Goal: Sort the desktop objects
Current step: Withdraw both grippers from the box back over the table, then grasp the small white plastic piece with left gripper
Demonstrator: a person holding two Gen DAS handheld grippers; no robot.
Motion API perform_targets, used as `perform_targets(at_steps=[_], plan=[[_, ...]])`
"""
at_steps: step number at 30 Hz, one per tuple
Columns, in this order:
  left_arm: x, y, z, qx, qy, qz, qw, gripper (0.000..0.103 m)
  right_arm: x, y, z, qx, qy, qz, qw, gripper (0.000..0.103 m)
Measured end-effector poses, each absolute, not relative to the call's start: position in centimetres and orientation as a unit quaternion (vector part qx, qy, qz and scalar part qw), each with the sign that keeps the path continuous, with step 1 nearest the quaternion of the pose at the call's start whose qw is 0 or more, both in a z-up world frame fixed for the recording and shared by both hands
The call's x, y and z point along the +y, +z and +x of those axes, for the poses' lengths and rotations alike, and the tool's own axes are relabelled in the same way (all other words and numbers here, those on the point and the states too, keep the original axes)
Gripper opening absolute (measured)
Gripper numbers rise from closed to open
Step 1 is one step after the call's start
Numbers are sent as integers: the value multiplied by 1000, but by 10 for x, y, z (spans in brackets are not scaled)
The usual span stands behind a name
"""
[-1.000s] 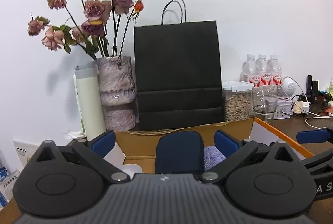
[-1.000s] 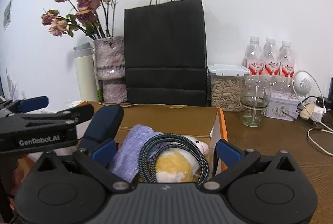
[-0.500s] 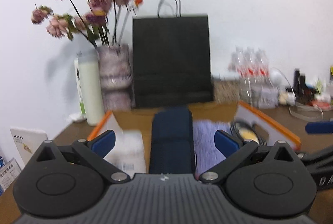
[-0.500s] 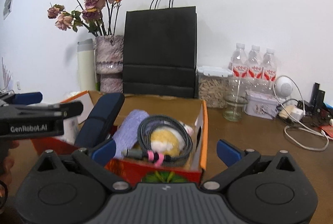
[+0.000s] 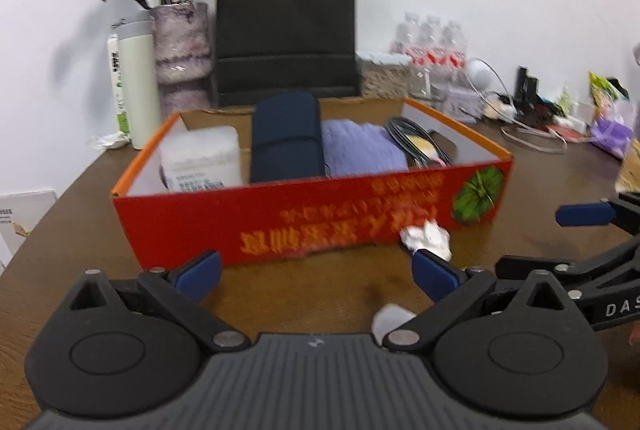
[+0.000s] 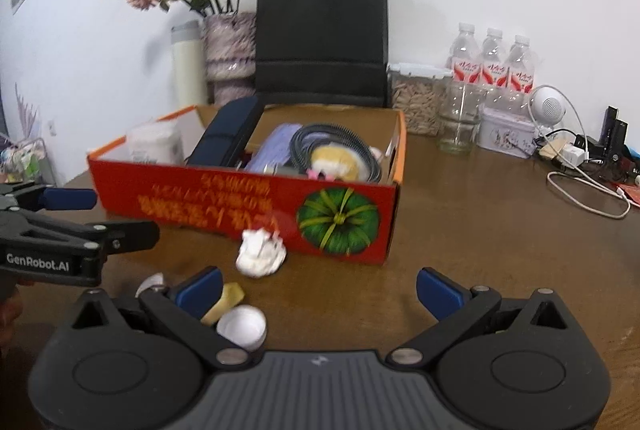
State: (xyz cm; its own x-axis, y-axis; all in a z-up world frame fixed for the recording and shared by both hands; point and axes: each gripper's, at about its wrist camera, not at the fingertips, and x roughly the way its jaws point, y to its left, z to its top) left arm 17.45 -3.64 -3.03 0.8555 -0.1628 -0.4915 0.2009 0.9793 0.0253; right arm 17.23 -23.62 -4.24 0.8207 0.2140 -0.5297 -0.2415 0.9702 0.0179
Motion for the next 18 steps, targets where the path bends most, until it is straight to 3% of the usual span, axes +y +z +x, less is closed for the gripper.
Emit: perform_targets(at_steps=[5,8,18], plan=[[-46,-37,169,265,-108,67,956,103,-236,-47,166,290,119,-22,949,103],[-50,-39,168,266,-119,75,954,98,-235,-50,163,293,116,-27,949,103],[-59,-50,170,298,-155,88,938,45,-236,-53,162,300,122,-25,946,103]])
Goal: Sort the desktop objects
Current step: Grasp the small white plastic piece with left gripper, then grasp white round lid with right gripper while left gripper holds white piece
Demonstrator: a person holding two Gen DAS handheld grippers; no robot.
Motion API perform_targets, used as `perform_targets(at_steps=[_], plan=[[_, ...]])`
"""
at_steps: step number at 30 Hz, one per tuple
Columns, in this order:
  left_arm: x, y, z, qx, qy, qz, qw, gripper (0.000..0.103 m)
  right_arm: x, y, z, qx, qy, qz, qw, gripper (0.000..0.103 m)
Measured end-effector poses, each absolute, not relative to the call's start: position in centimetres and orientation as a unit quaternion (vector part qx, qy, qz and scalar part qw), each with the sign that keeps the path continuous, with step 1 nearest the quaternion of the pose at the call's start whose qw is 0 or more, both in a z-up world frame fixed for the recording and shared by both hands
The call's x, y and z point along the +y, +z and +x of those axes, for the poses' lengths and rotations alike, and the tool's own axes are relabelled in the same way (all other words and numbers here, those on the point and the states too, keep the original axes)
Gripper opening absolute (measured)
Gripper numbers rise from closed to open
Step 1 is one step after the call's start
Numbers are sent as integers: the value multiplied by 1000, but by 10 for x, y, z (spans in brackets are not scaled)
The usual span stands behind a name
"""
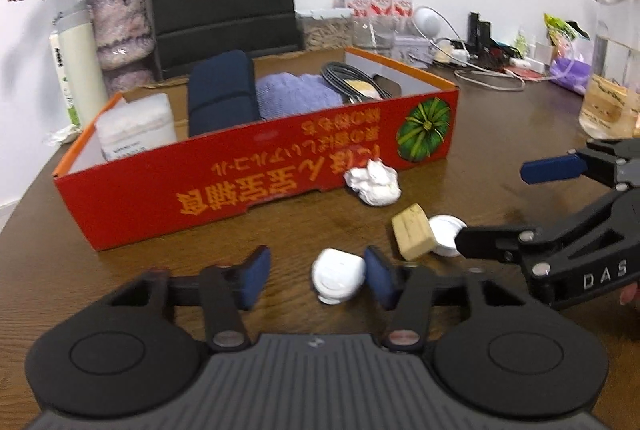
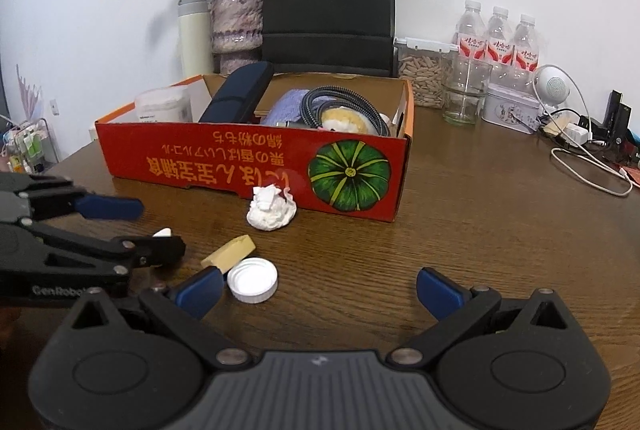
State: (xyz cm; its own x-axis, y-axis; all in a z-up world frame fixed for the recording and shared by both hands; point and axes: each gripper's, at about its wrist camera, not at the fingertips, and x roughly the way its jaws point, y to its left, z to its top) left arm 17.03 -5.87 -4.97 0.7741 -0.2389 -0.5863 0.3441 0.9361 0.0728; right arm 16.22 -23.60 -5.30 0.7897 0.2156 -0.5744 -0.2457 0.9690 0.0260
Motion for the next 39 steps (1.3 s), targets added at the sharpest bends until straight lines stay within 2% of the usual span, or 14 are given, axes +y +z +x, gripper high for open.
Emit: perform_targets(at_steps=[2,3,28,30,34,39], plan=[[-59,-51,170,301,-163,87,936,36,-236,-53,163,302,123,-23,945,103],[-60,-51,171,302,-169,85,935,28,-236,-53,163,302,124,-23,945,103],[-30,-33,171,263,-118,15,957,27,-225,-57,167,322,131,-34,937,103],[-29,-32,170,262,-119,13,958,27,-224,-57,168,319,129,-32,939,100],[-26,-32,169,260,-120,9,958,27,-219,-59,173,327,132,-38,935,82],[-24,-31,168,258,-120,4,959,27,-213,-58,174,321,143,-39,935,69]])
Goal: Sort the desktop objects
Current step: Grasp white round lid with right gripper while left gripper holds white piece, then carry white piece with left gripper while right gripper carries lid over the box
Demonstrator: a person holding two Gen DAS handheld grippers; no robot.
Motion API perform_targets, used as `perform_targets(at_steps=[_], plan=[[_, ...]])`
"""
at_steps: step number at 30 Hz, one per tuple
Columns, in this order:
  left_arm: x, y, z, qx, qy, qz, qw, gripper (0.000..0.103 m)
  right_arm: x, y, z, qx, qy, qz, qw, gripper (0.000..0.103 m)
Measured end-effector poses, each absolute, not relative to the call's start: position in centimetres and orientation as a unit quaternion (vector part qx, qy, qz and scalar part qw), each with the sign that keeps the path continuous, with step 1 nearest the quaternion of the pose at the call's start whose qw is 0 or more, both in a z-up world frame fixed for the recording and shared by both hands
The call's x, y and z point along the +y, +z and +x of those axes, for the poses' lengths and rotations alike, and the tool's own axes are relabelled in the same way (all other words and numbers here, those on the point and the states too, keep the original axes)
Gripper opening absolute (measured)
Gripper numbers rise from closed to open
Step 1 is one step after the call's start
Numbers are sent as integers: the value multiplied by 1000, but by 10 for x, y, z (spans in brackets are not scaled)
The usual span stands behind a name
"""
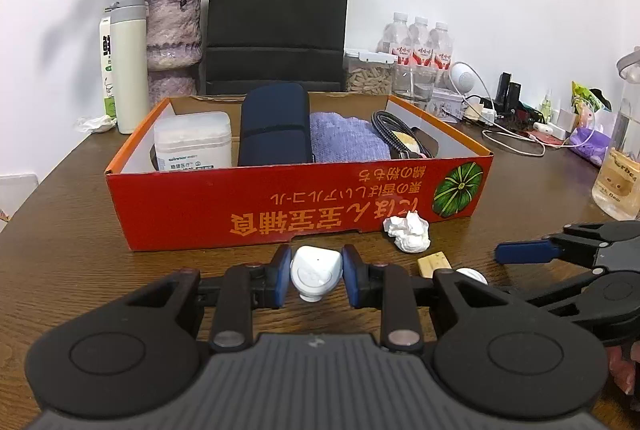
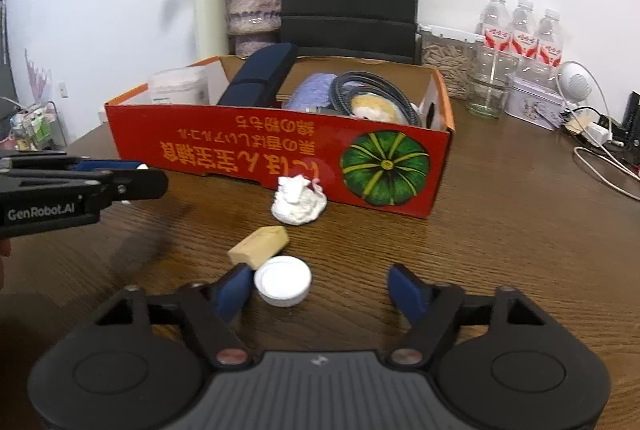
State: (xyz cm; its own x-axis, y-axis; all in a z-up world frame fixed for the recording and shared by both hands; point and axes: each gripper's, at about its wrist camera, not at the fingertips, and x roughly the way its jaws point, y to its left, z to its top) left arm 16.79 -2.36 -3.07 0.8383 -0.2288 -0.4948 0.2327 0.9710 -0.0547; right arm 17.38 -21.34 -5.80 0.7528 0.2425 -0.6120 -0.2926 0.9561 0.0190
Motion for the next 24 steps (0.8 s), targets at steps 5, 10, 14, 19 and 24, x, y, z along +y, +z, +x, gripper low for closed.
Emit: perform_targets(at_steps=[5,10,14,19,24], plan=[[-23,-30,167,254,-123,3,959,27,-209,-57,175,319,152,-42,935,60],[-23,-30,166,254,-122,3,960,28,-205,-56,171,313,167,-42,934,28],[-21,-30,164,251,-119,1,960,28,-201,-55,168,312,171,-41,934,28],[-16,-28,160,244,-114,-11,963,28,-199,-53,163,304,171,-36,936,27],[-13,-21,155,230,-116,-16,966,28,-204,-39,157,283,167,-29,944,27]])
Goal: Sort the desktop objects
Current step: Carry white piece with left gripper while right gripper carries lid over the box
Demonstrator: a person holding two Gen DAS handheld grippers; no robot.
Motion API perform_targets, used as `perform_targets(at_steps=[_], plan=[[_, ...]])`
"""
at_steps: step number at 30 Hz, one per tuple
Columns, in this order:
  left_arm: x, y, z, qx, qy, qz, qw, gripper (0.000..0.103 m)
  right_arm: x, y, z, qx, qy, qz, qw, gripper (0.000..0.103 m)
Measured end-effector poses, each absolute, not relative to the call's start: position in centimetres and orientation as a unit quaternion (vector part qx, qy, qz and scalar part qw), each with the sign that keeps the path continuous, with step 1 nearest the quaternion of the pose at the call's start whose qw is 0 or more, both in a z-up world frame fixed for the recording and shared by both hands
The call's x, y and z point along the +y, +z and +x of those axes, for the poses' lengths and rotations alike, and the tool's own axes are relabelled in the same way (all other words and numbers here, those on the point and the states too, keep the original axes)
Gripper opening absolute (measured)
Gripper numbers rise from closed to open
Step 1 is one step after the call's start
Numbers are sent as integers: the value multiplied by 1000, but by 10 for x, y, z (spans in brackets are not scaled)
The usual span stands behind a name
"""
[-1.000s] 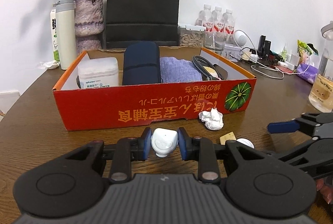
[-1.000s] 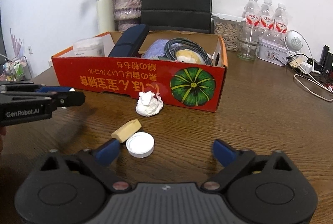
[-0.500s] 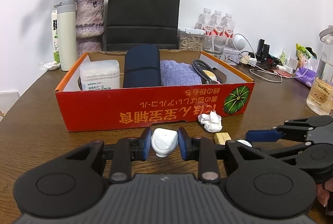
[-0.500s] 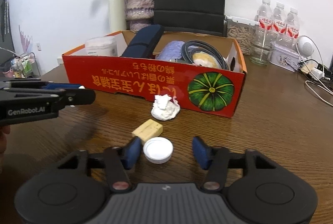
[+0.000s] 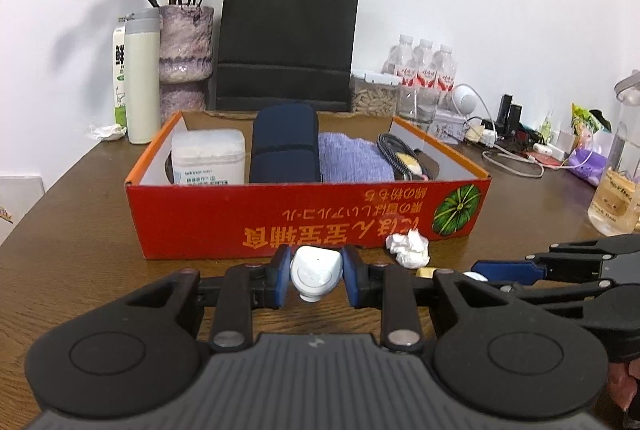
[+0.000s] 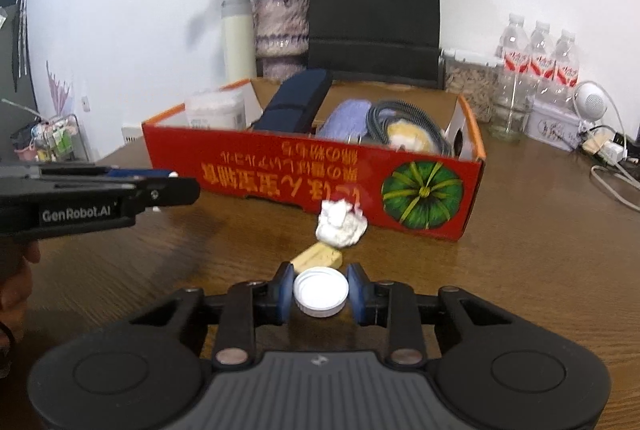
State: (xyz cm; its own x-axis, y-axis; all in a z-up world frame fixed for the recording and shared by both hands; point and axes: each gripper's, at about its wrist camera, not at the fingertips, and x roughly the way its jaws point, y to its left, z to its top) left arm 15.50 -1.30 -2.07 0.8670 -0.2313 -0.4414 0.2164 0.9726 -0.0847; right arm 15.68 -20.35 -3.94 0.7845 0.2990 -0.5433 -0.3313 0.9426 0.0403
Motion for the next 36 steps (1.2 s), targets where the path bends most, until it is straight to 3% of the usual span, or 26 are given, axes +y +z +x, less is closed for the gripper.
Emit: perform_targets(at_steps=[20,27,36], plan=[[-31,59,197,126,-113,-21,985,28,-208,46,211,160,149,4,976,27],[-45,47,241,135,-87,-48,986,28,-211,36,256,168,140,12,976,27],[-61,26,279,148,-72,-4,986,28,-213,5,294,197,132,-10,971,27]])
